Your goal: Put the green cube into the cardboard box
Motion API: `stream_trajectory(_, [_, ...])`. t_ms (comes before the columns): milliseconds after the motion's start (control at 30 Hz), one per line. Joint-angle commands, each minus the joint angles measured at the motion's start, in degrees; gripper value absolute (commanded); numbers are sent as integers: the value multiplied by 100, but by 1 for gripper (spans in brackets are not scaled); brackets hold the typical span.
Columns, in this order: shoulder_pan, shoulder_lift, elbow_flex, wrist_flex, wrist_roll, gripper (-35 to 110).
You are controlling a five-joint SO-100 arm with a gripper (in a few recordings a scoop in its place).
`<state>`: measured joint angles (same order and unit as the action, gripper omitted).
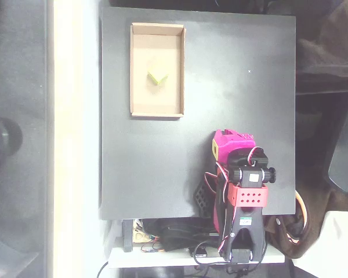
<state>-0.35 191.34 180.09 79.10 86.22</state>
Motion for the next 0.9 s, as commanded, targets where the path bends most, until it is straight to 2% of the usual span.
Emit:
stream_trajectory(0, [-18, 0, 70, 229, 9, 6])
stream_trajectory(867, [-70, 0, 70, 229, -53, 6])
